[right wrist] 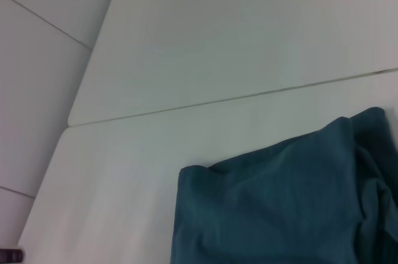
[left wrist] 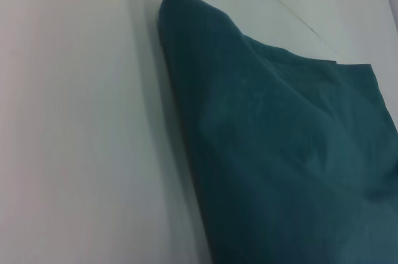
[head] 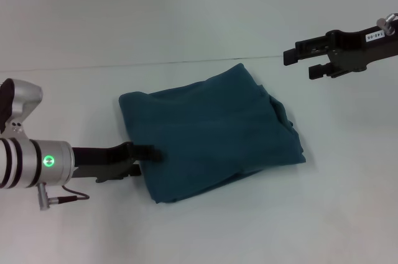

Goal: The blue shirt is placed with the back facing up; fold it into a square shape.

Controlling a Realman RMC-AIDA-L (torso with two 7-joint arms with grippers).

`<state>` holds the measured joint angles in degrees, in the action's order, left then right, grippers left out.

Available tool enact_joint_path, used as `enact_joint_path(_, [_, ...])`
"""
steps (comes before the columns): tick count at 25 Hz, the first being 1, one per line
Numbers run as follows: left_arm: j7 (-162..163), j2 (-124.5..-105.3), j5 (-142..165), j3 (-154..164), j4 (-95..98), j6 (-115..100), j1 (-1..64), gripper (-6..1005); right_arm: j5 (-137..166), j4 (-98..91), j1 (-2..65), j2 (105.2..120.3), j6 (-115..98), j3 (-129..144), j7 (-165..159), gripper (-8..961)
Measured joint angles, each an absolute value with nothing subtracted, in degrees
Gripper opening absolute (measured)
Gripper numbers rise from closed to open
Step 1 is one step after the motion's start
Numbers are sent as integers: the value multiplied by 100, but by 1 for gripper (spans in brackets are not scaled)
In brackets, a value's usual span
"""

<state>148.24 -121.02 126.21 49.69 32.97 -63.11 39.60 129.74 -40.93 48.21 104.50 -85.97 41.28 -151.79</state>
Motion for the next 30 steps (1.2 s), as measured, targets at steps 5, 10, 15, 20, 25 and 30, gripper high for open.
enact_joint_path(5, [14804, -12135, 12621, 4973, 3235, -6216, 4053, 658, 12972, -4095, 4803, 10450, -8621, 4019, -15179, 924])
enact_joint_path(10, [14826, -12150, 12620, 4974, 3057, -6029, 4204, 655, 12972, -4095, 4798, 10450, -8630, 3995, -15179, 924])
enact_joint_path(15, [14805, -12114, 12619, 4967, 3028, -6038, 4279, 588, 12969, -4093, 4787, 10450, -8637, 3959, -15177, 924])
enact_joint_path(20, [14818, -12123, 12614, 4966, 3048, -6055, 4260, 479, 12963, -4089, 4768, 10450, -8647, 3912, -15175, 924])
enact_joint_path(25, [14815, -12128, 12586, 4961, 3078, -6160, 4250, 333, 12963, -4087, 4760, 10450, -8649, 3860, -15176, 924])
enact_joint_path(30, [14838, -12163, 12575, 4913, 3513, -6653, 4029, 163, 12963, -4077, 4749, 10459, -8651, 3855, -15177, 924])
